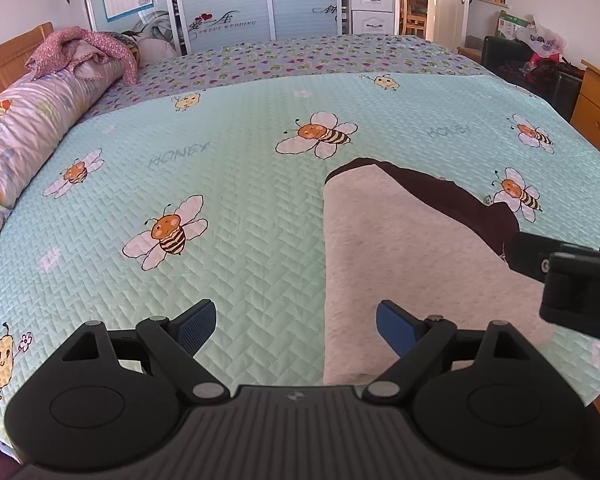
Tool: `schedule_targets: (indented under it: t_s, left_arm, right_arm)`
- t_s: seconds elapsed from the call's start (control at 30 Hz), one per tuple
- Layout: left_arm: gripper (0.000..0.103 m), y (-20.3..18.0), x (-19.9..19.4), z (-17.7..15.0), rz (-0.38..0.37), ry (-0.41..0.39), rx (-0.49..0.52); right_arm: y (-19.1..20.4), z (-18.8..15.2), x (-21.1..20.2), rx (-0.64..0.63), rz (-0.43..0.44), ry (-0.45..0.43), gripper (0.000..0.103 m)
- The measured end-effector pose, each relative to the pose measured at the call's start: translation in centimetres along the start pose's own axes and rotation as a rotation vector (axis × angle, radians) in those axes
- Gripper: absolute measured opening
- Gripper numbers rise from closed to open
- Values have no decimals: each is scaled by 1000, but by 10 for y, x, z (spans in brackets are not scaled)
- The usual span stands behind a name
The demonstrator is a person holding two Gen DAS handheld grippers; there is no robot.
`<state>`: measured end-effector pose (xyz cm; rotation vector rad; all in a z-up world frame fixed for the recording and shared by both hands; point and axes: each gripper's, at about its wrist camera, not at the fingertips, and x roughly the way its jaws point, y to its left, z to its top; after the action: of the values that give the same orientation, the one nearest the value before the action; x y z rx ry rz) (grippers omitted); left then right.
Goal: Fold clothes
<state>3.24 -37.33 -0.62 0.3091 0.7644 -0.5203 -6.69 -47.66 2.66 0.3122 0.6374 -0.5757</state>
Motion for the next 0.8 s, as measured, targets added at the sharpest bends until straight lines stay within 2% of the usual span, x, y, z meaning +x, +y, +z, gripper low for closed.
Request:
schedule_targets:
  t_s: [0.43,0.57,0.63,0.73,0.8]
  left_arm:
    - [90,5,6,0,-8,17,-8]
    - [90,22,15,3,-73,44,-46]
    - [90,39,23,8,-129,51,-82]
    - [90,65,46,20,-250,84,-154]
    - [90,80,64,27,-335,112,-206]
  right_arm:
    - [1,-1,5,-13,4,8,93]
    - [-11,-5,8,7,56,11,93]
    - [-33,-8,12,63,121,21,93]
    - [-72,-12,22,173,228,40,93]
    - [-106,-16,34,290,324,62,93]
